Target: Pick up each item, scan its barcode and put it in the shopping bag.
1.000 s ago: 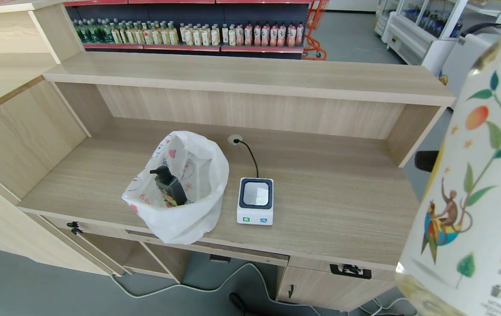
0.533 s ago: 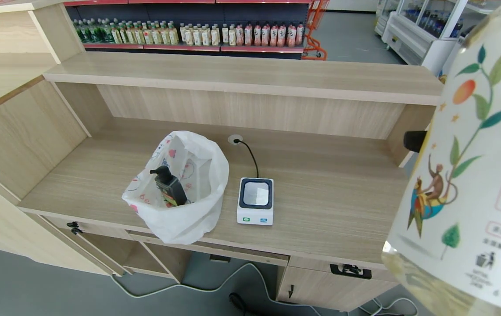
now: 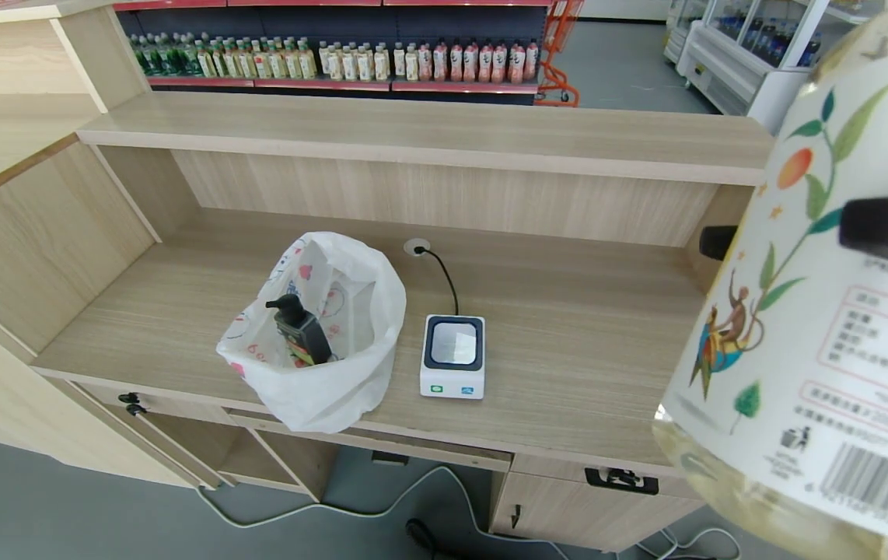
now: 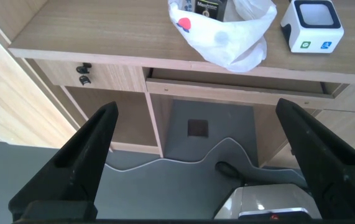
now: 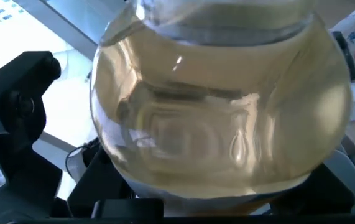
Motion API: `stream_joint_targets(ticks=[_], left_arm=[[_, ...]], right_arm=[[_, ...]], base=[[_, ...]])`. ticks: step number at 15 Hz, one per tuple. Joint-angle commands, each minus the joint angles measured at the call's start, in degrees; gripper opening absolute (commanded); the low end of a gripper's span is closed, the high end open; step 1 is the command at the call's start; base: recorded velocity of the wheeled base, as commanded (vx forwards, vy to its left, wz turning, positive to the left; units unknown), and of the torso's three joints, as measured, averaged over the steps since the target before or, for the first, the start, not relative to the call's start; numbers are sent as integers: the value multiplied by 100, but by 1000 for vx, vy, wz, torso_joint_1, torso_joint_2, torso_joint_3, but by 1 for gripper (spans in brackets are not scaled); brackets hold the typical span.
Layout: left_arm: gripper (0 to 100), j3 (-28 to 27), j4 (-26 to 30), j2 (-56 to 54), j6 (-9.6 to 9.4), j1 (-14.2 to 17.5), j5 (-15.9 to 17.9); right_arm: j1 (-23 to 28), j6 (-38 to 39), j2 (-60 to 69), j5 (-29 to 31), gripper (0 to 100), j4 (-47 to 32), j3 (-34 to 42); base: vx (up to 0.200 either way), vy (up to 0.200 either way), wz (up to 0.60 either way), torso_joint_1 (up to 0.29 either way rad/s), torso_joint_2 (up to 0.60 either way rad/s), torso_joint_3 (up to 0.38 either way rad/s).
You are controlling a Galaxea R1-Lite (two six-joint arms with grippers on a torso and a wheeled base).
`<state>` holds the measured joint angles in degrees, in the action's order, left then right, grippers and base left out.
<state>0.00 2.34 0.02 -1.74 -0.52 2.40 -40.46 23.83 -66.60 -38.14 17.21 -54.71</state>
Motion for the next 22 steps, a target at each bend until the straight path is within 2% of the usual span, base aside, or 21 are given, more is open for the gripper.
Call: stream_joint_targets(ticks=[1, 5, 7, 9, 10, 14, 18, 22], left_arm=[[100, 0, -6, -2, -1, 0, -3], [100, 0, 3, -2, 7, 0, 6], [100, 0, 3, -2, -1, 0, 6], [100, 0, 3, -2, -1, 0, 6], [100, 0, -6, -2, -1, 0, 6], [100, 0, -6, -2, 7, 0, -3], [100, 0, 3, -2, -1, 0, -3], [100, 0, 3, -2, -1, 0, 6]], right_arm=[[381, -608, -20, 167, 0, -7, 206], [2403, -3693, -310, 246, 0, 362, 804], [3334, -5143, -978, 369, 0, 1205, 839], [3440, -5213, -1435, 448, 0, 2172, 980], [3422, -5213, -1540, 483, 0, 2410, 1068], [3396, -5591, -1795, 483, 0, 2656, 1138], [3246, -5723, -2147, 457, 0, 3719, 1173], [3237, -5714, -2112, 448, 0, 3745, 1226]], base=[[0, 0, 0, 0, 0, 0], [0, 0, 0, 0, 0, 0], [0, 0, 0, 0, 0, 0], [0, 0, 0, 0, 0, 0], [0, 0, 0, 0, 0, 0], [0, 0, 0, 0, 0, 0], [0, 0, 0, 0, 0, 0], [0, 0, 0, 0, 0, 0]])
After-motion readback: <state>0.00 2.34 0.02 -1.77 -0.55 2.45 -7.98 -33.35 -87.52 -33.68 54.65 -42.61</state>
